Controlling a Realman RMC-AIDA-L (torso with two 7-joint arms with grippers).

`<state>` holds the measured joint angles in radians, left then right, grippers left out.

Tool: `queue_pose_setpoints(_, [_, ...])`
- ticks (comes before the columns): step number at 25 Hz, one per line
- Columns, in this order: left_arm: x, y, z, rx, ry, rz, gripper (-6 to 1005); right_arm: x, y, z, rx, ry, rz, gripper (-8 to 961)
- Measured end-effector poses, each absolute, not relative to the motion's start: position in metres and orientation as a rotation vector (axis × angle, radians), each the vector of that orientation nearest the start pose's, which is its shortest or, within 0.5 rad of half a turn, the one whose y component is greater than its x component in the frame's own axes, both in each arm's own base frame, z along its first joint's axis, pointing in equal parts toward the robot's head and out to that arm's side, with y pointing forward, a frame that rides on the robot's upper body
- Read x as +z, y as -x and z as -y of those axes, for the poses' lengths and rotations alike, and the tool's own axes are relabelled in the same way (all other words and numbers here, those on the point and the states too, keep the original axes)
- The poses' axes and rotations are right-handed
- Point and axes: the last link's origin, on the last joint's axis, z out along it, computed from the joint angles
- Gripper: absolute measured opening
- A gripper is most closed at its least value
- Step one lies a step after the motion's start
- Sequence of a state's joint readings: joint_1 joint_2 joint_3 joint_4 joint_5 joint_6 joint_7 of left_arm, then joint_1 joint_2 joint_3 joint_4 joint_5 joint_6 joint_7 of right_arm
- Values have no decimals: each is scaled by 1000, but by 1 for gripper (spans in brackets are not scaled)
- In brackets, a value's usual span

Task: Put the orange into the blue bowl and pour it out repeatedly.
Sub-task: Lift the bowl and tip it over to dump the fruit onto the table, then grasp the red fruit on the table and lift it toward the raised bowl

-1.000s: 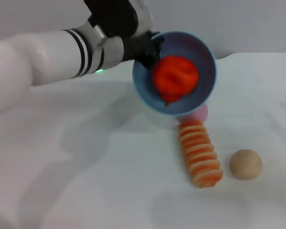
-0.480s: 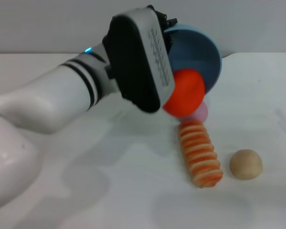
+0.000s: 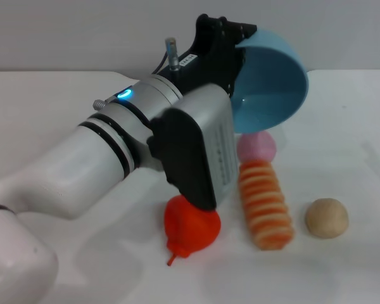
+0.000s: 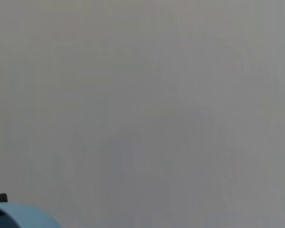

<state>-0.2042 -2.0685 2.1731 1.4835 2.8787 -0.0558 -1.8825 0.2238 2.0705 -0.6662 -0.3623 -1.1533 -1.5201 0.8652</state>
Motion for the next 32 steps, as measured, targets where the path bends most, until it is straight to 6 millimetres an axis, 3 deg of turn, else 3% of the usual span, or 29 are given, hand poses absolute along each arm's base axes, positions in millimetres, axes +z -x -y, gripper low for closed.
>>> queue_pose_setpoints(2, [-63, 88, -321, -70, 1907, -841, 0, 49, -344, -269, 1076, 1786, -586, 623])
queue_pose_setpoints(7, [-42, 94, -351, -198, 2071, -394, -1, 48, -343, -271, 1118, 1776, -638, 622])
queue_pose_setpoints(8, [-33, 99, -365, -193, 2143, -226, -1, 50, -342, -274, 1154, 1773, -678, 622])
queue_pose_setpoints(9, [-33, 99, -365, -193, 2143, -226, -1, 50, -342, -274, 1154, 1773, -678, 622])
queue_pose_setpoints(13, [-14, 112, -391, -136, 2262, 173, -1, 60, -338, -280, 1219, 1804, -756, 622])
queue_pose_setpoints(18, [9, 123, -402, -54, 2349, 492, -1, 66, -327, -291, 1206, 1974, -864, 622])
queue_pose_setpoints(23, [14, 132, -403, -21, 2368, 568, -1, 59, -313, -305, 982, 2278, -928, 621])
queue_pose_setpoints(27, [8, 142, -408, 11, 2370, 615, -1, 35, -296, -317, 780, 2523, -1058, 620])
queue_pose_setpoints(32, [5, 141, -413, -10, 2352, 612, -2, 1, -264, -328, 674, 2717, -1023, 619])
